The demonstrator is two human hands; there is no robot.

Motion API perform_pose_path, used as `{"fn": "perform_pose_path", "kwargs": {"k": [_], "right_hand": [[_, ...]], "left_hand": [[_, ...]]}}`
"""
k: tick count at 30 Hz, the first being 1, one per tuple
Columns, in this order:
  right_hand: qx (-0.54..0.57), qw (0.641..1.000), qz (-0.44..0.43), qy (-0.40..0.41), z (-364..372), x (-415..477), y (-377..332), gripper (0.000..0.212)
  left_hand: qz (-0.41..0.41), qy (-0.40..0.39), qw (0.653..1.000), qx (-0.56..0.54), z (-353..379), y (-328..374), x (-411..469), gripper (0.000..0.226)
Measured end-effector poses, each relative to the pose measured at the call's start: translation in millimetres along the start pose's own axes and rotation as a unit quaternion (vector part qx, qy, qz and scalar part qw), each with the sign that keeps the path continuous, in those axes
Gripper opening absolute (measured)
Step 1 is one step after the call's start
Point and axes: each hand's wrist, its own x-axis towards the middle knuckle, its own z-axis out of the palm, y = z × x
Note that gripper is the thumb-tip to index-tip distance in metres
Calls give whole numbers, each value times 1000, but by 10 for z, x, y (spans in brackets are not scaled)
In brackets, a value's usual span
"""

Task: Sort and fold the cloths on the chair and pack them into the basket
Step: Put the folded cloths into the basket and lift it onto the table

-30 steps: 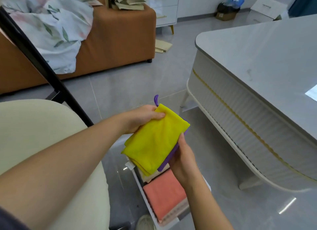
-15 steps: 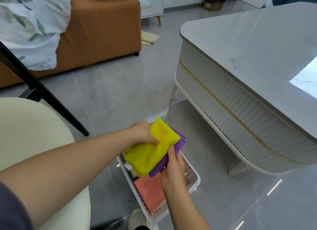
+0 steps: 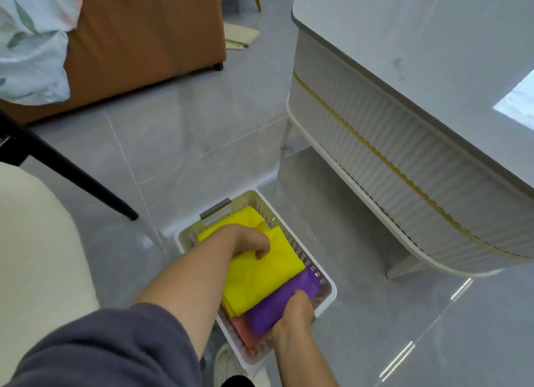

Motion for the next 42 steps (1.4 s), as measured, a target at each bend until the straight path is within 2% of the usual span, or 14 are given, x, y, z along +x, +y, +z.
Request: {"fn": "perform_pose_path", "kwargs": {"k": [7, 11, 14, 18, 21, 25, 29, 31, 32, 34, 37, 40, 41, 42], "right_hand": [[-42, 998, -36, 18, 60, 72, 122, 47], [-60, 996, -60, 4, 66, 61, 110, 54], [-60, 995, -73, -11, 86, -19, 113, 69], [-52, 997, -32, -40, -128, -195, 23, 41], [-69, 996, -28, -52, -289, -353, -22, 26], [-85, 993, -47, -64, -347, -439, -82, 33], [-98, 991, -48, -78, -402, -428, -51, 31], [-91, 992, -46, -79, -421, -413, -56, 31], [-91, 992, -43, -78, -433, -413, -67, 30], [-85, 992, -39, -79, -464, -415, -85, 31], [-61, 994, -12, -86, -475, -414, -127, 32], [-36, 995, 44, -88, -437, -366, -151, 29], [-22, 994, 56, -90, -408, -350, -165, 28], [-3, 993, 62, -99, -368, -335, -177, 29]], "left_hand": [[8, 76, 996, 42, 187, -112, 203, 54], [13, 102, 995, -16, 178, -113, 182, 50], [8, 137, 990, -46, 167, -121, 210, 47], [4, 171, 984, -43, 205, -100, 275, 46], [15, 137, 990, -27, 273, -111, 325, 50], [20, 29, 999, -29, 312, -62, 341, 53], [-18, -77, 984, -159, 327, -155, 560, 74], [-31, -102, 977, -186, 342, -92, 478, 73], [-26, -96, 981, -166, 354, -58, 417, 71], [-4, -45, 999, -27, 403, -32, 398, 63], [35, 54, 987, 145, 460, -23, 426, 66], [86, 226, 961, 133, 352, 79, 347, 51], [105, 255, 957, 90, 275, 116, 319, 48], [109, 226, 968, 14, 186, 142, 288, 51]]}}
